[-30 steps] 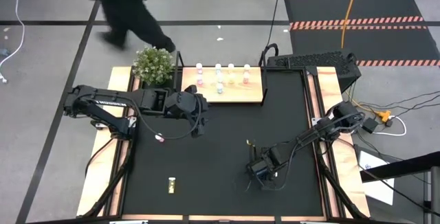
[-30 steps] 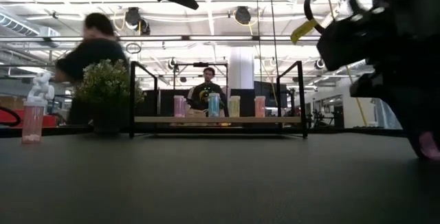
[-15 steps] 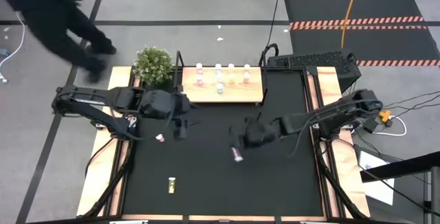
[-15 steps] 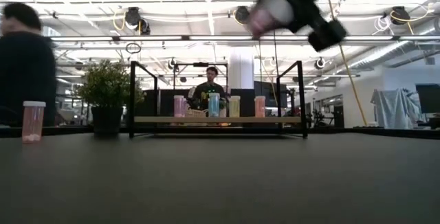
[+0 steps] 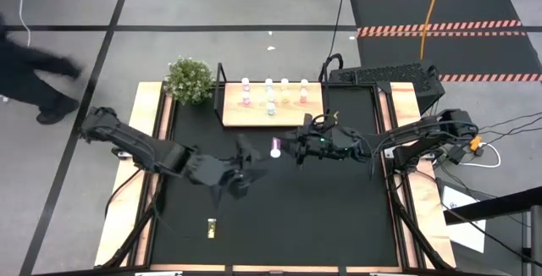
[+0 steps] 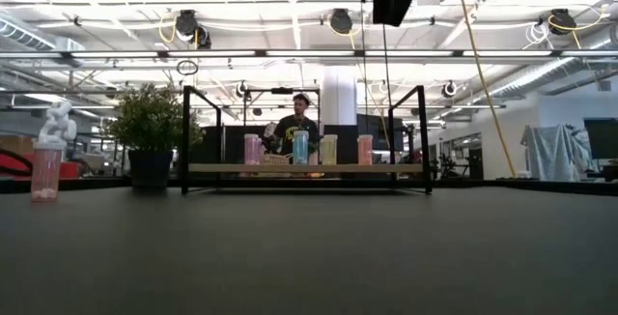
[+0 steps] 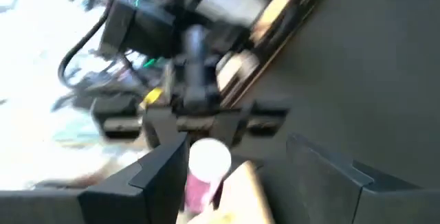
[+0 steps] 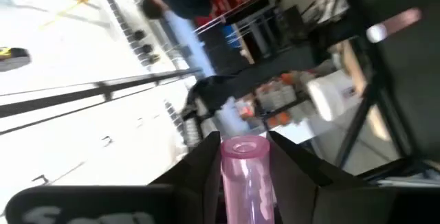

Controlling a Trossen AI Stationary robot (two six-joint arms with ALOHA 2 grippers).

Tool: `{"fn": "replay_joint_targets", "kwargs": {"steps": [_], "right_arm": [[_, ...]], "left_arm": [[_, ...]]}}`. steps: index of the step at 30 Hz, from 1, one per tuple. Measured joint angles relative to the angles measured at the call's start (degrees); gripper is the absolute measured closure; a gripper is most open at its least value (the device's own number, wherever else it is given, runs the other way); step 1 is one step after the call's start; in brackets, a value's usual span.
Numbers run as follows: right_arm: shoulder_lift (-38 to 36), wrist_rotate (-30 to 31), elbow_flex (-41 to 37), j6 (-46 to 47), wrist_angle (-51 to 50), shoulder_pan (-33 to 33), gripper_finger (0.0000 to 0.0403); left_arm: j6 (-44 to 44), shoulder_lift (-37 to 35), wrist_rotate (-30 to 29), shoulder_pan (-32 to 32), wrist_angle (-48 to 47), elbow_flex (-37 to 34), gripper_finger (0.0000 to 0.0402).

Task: Pick and place medicine bottles onto shelf by color
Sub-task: Put the purple pill bottle on the shelf aligned with the other purple pill bottles

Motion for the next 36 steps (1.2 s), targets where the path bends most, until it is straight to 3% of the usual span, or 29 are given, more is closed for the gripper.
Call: {"fn": "replay_joint_targets", "kwargs": {"steps": [4, 6, 9, 14, 36], "right_arm": [[0.0, -0.3, 0.0, -1.1, 1.0, 0.0, 0.0301], [0.0, -0.8, 0.0, -1.4, 1.7, 0.0, 0.0301], [0.0, -3.2, 0.0, -1.3, 3.5, 0.0, 0.0301], [0.0, -3.4, 0.1, -1.7, 8.3, 0.0, 0.0301], [0.0, -4.8, 0.1, -1.2, 7.8, 0.0, 0.0300]], "left_arm": [[2.5, 3.7, -12.6, -0.1, 8.7, -0.1, 0.0158], [3.0, 4.3, -14.2, 0.0, 14.5, 0.0, 0.0158], [2.3, 4.3, -12.7, 0.0, 18.6, 0.0, 0.0158], [2.0, 4.4, -10.0, 0.3, 16.3, 0.0, 0.0158], [2.6, 4.4, -7.5, 2.2, 13.0, 0.0, 0.0161]]}}
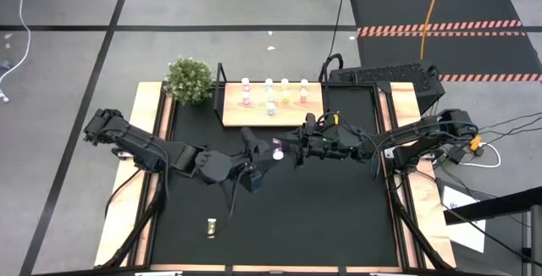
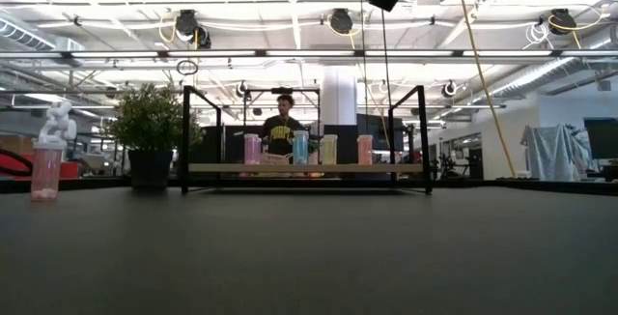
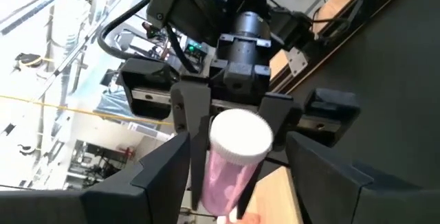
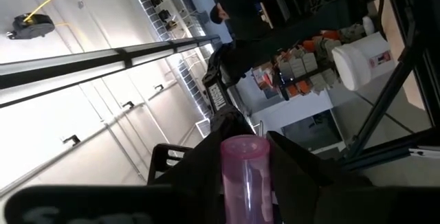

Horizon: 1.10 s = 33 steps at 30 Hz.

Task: Pick and place medicine bottles onto shelf by color
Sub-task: Put the purple pill bottle on the shelf aligned with the other purple pill bottles

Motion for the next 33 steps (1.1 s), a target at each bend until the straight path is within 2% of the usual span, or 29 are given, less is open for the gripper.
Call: {"fn": "replay_joint_targets", "kwargs": {"steps": [12, 24, 30, 33], "right_arm": [[0.0, 0.0, 0.0, -0.7, -0.1, 0.0, 0.0300], [0.0, 0.2, 0.0, -2.6, -0.4, -0.2, 0.0300], [-0.1, 3.2, 0.0, -17.4, 0.4, -0.8, 0.0278], [-0.1, 4.8, 0.0, -34.7, 0.9, -1.8, 0.0254]], "left_arm": [[0.8, 0.0, 2.3, 0.4, 0.0, 0.0, 0.0255], [1.4, 0.0, 2.4, 0.6, -0.2, 0.0, 0.0265], [-0.6, 0.0, 1.5, 1.1, 0.6, -0.1, 0.0265], [-7.9, -0.3, -0.9, 2.0, 0.7, -0.1, 0.0266]]}}
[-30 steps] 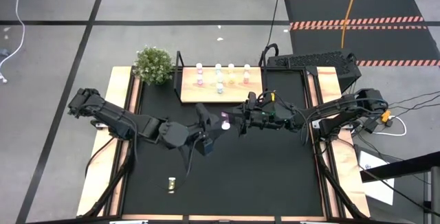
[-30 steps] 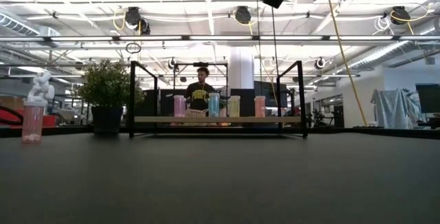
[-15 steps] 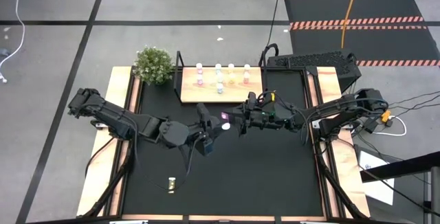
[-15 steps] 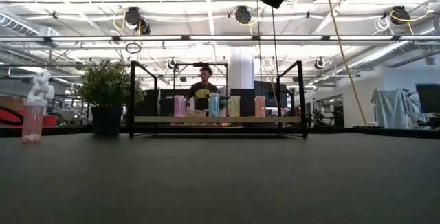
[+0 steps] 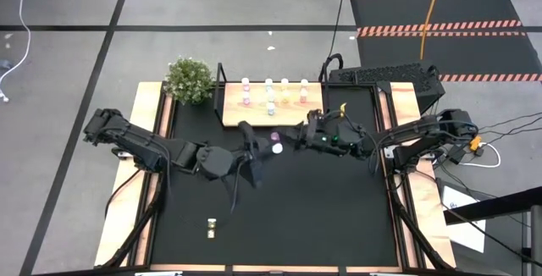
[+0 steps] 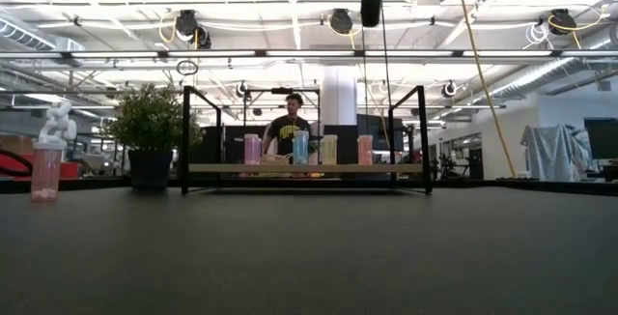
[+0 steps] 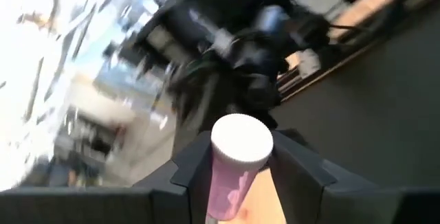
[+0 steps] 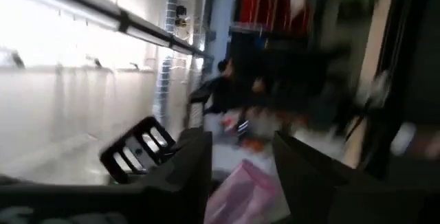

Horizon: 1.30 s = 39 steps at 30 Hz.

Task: Pick and place medicine bottles onto shelf by color
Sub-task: Put the purple pill bottle on the shelf aligned with the other purple pill bottles

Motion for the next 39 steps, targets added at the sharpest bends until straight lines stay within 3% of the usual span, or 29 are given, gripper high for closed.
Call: {"fn": "replay_joint_targets", "kwargs": {"steps": [7, 11, 15, 21, 26, 30, 34, 39], "right_arm": [[0.0, 8.0, 0.0, -23.4, 8.1, -2.0, 0.0188], [-0.3, 4.4, 0.0, -38.9, 20.4, -3.3, 0.0149], [-2.4, 0.9, 0.0, -50.1, 24.5, -4.1, 0.0126], [-7.3, -0.5, 0.0, -59.9, 17.3, -4.0, 0.0125], [-11.8, -0.5, 0.0, -63.3, 8.8, -3.9, 0.0130], [-17.5, -0.6, 0.0, -63.4, 0.2, -4.5, 0.0129], [-24.4, -1.7, 0.0, -63.6, -9.6, -6.3, 0.0129], [-30.9, -4.8, 0.0, -67.5, -20.0, -9.0, 0.0129]], "left_arm": [[-8.5, -2.6, -2.0, 3.3, -0.1, 0.0, 0.0266], [-13.6, -4.3, -2.8, 5.9, 0.0, 0.0, 0.0266], [-26.8, -6.0, -5.1, 11.0, -2.6, 0.0, 0.0266], [-49.5, -5.1, -4.9, 21.5, -12.9, -1.9, 0.0266], [-63.4, -4.6, -5.3, 24.9, -4.8, -11.2, 0.0266], [-66.9, -4.6, -11.0, 24.1, 5.7, -17.4, 0.0269], [-68.4, -3.1, -18.7, 22.6, 7.6, -19.7, 0.0288], [-70.9, 4.1, -20.1, 21.5, 10.1, -20.5, 0.0293]]}}
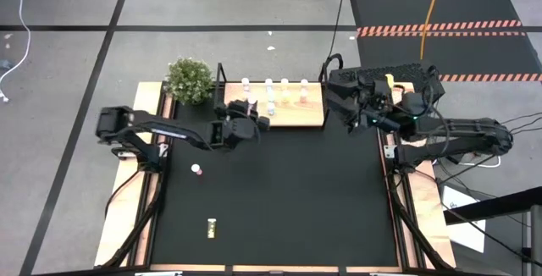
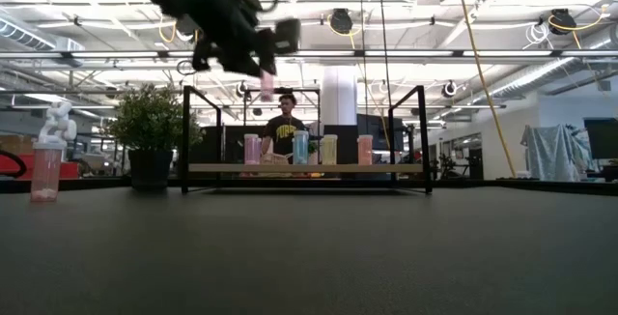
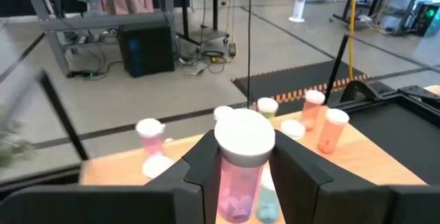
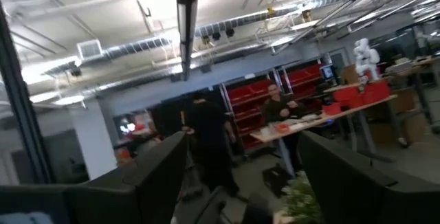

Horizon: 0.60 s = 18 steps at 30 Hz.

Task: Pick and place medicine bottles onto shelf by color
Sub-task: Put the purple pill bottle on the shelf aligned with the other purple pill bottles

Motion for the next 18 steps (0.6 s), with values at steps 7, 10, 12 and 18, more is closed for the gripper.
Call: {"fn": "replay_joint_targets", "kwargs": {"steps": [7, 10, 12, 18], "right_arm": [[-5.1, -0.1, 0.0, 1.4, -5.4, -1.9, 0.0129], [-6.5, -0.1, 0.0, 0.6, -9.0, -1.9, 0.0129], [-7.2, -0.1, 0.0, -0.2, -11.9, -1.9, 0.0129], [-8.7, -0.1, 0.0, -0.5, -17.1, -1.9, 0.0129]], "left_arm": [[8.6, 11.4, -5.6, -0.4, 15.7, 1.0, 0.0287], [5.4, 13.1, -6.2, 0.3, 16.4, 1.0, 0.0287], [1.1, 13.2, -6.7, 0.6, 14.3, 1.0, 0.0287], [-7.3, 13.2, -8.3, 2.3, 10.1, 1.0, 0.0287]]}}
